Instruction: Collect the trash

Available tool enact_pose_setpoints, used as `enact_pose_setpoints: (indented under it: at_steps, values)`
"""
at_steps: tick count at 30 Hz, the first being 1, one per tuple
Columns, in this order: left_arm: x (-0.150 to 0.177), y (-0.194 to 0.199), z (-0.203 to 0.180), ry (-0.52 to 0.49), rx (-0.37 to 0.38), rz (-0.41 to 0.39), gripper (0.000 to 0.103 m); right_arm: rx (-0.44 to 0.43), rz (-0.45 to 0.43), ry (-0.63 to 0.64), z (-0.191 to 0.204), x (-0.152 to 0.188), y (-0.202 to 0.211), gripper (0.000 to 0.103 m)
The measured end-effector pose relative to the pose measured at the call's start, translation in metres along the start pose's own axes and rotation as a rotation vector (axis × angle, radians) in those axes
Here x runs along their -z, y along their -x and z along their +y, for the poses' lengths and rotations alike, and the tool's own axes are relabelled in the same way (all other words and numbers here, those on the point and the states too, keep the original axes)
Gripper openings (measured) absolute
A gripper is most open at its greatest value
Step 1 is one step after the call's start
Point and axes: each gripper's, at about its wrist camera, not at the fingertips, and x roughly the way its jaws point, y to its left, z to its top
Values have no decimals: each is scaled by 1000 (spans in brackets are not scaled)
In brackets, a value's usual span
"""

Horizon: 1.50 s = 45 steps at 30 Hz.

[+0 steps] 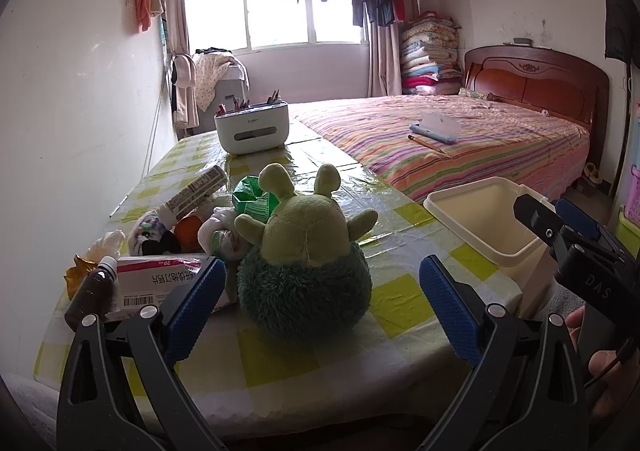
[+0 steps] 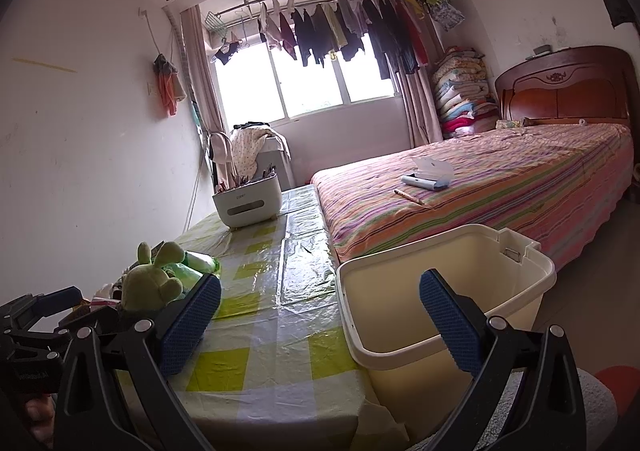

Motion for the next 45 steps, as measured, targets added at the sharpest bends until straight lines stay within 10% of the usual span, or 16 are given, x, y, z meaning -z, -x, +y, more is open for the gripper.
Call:
enact_pose_setpoints:
  at_steps: [45]
  values:
    - [8,-4,-8,-22,9,30,96,-3,-2,7,2,0,3,97]
